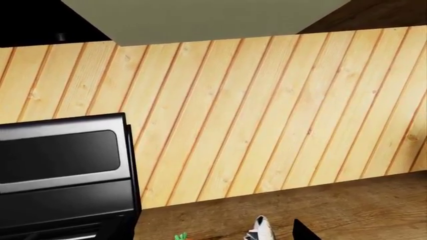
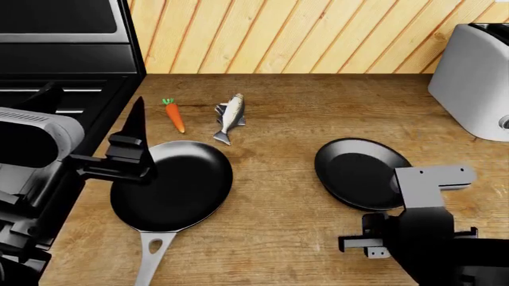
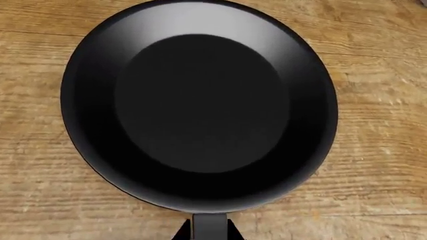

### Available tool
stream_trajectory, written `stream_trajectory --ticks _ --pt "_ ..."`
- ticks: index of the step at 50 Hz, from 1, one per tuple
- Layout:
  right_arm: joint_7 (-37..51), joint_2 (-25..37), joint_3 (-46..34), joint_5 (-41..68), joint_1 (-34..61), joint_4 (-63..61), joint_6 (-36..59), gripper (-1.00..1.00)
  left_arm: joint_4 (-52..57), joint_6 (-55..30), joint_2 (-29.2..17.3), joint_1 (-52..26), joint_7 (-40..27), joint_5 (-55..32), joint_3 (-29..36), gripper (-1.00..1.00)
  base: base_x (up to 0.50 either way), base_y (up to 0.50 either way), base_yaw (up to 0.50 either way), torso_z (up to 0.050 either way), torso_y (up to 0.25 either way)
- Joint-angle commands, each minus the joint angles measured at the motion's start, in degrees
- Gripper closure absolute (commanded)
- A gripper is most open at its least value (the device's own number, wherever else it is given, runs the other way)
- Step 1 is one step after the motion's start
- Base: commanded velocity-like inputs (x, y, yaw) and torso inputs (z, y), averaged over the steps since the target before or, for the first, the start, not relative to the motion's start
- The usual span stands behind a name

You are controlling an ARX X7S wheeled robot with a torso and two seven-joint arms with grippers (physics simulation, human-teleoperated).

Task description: Place both pans onto different burners. Then place the carrot and the fish on different pans.

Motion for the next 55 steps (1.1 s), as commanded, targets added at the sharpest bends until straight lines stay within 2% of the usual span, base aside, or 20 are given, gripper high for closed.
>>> stream_trajectory --ticks 1,11,28,37,45,50,55 --pt "0.4 -0.1 -1.0 0.9 -1.5 -0.1 -0.1 1.0 0.0 0.4 -0.4 -0.2 -0.5 -0.4 0.2 -1.0 0.0 0.0 0.0 0.0 0.0" --pt "1.4 0.5 0.0 1.3 0.0 -2.3 0.1 1.0 0.1 0.9 -0.6 0.4 -0.5 -0.2 0.1 -1.0 0.0 0.0 0.0 0.0 0.0" --pt "6.7 4.9 6.4 5.9 11.5 -10.9 3.7 1.0 0.6 1.9 -1.4 1.5 -0.7 -0.4 -0.5 -1.0 0.0 0.0 0.0 0.0 0.0" --pt "8.3 5.5 7.8 8.1 14.5 -12.0 4.7 1.0 0.6 1.9 -1.7 1.3 -1.6 -1.7 -0.1 -1.0 0.0 0.0 0.0 0.0 0.0" --pt "8.3 5.7 7.9 8.3 14.6 -12.2 5.0 1.0 -1.2 0.4 -5.6 -2.6 -12.3 -16.1 3.3 -1.0 0.0 0.0 0.0 0.0 0.001" --pt "7.7 6.0 7.9 7.7 14.2 -12.5 4.9 1.0 -4.4 3.9 -6.2 -3.3 -21.9 -26.4 6.4 -1.0 0.0 0.0 0.0 0.0 0.002" --pt "6.7 6.7 7.9 7.0 13.5 -12.2 4.6 1.0 -6.6 7.1 -6.3 -1.4 -29.1 -32.5 9.4 -1.0 0.0 0.0 0.0 0.0 0.002"
